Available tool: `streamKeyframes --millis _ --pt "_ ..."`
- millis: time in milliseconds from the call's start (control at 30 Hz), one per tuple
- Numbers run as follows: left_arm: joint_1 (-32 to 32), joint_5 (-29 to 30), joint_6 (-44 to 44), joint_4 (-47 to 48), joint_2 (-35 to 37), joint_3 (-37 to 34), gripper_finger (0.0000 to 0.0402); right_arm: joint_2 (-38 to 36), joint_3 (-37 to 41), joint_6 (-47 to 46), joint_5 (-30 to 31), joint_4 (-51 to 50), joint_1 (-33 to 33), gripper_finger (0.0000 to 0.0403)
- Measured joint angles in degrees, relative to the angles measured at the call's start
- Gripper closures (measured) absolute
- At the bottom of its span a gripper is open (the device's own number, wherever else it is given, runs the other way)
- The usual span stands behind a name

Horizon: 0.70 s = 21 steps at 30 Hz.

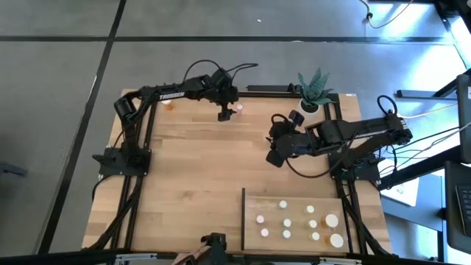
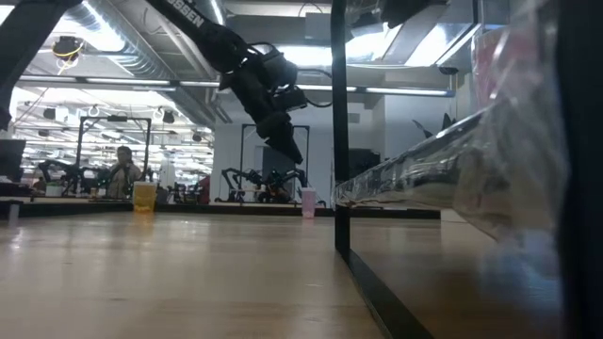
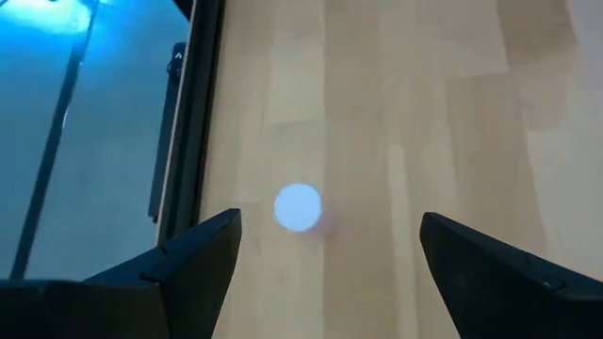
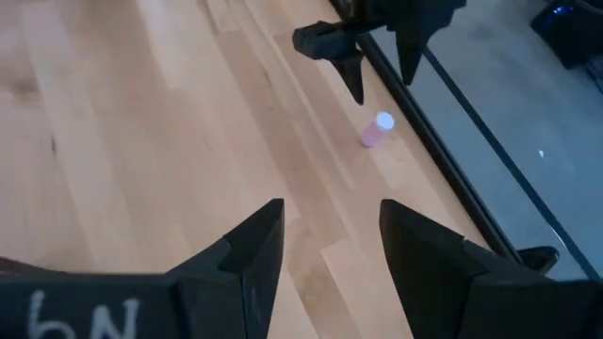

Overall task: Pick and place medicine bottles onto shelf by color
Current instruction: Put the pink pill bottle on the shelf aligned with the other pink pill bottle

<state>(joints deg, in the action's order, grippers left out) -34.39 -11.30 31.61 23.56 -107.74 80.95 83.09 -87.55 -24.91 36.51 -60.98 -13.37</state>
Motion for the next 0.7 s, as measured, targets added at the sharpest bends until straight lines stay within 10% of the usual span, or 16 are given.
streamKeyframes --millis 700 --pt "-1.25 -3.17 -1.04 -7.26 -7.38 0.00 0.0081 0.04 0.02 -0.23 -0.10 -0.71 1.21 0.0224"
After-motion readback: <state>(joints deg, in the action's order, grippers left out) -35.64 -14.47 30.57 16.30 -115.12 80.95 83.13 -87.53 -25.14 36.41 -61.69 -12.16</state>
